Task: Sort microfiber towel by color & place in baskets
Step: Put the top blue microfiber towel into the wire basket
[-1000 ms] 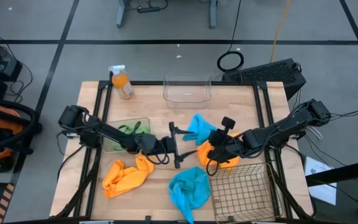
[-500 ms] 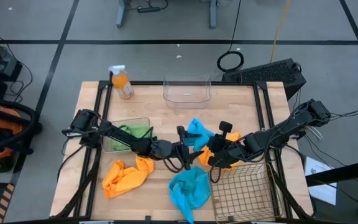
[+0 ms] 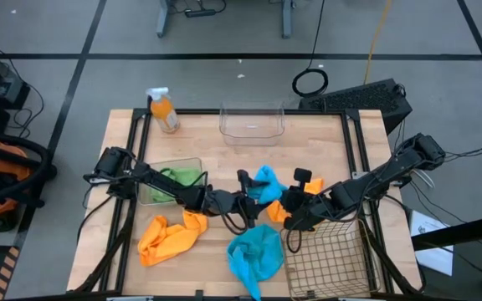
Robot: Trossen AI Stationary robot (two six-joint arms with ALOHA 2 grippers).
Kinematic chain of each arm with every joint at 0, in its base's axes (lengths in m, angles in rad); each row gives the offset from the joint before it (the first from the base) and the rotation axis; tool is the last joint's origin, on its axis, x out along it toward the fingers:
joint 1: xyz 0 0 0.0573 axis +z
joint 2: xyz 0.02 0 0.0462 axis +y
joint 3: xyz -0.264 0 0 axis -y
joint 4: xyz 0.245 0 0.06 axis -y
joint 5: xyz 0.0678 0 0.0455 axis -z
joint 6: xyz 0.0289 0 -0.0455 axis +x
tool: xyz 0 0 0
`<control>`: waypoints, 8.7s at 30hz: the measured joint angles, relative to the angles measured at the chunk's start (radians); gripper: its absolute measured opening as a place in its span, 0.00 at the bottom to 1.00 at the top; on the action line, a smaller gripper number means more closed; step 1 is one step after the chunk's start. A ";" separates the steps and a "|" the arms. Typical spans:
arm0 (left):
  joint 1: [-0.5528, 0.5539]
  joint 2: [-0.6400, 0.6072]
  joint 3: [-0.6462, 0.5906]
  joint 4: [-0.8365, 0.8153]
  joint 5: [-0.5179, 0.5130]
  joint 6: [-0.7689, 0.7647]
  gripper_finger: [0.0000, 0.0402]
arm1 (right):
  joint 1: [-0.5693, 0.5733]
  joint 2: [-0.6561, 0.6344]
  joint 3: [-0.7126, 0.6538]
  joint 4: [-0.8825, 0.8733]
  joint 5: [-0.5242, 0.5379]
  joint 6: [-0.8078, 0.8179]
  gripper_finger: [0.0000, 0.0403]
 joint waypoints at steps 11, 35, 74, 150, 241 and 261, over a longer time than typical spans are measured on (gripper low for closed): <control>0.020 0.000 0.000 -0.036 0.000 -0.012 0.61 | 0.011 0.000 0.000 0.000 -0.008 -0.044 0.04; -0.056 -0.057 0.008 0.059 -0.191 0.052 0.07 | 0.012 0.000 0.000 -0.036 0.068 0.079 0.39; -0.092 -0.081 0.007 0.075 -0.361 0.103 0.08 | 0.001 0.000 0.000 0.076 0.194 0.166 0.79; -0.255 -0.116 0.008 0.264 -0.458 0.264 0.61 | -0.058 -0.027 0.000 0.289 0.172 -0.204 0.01; -0.137 -0.113 0.008 0.110 -0.610 0.156 0.03 | 0.155 -0.078 0.000 0.147 0.241 0.064 0.74; -0.130 -0.113 0.008 0.097 -0.610 0.150 0.03 | 0.191 -0.079 0.000 0.207 0.306 0.001 0.74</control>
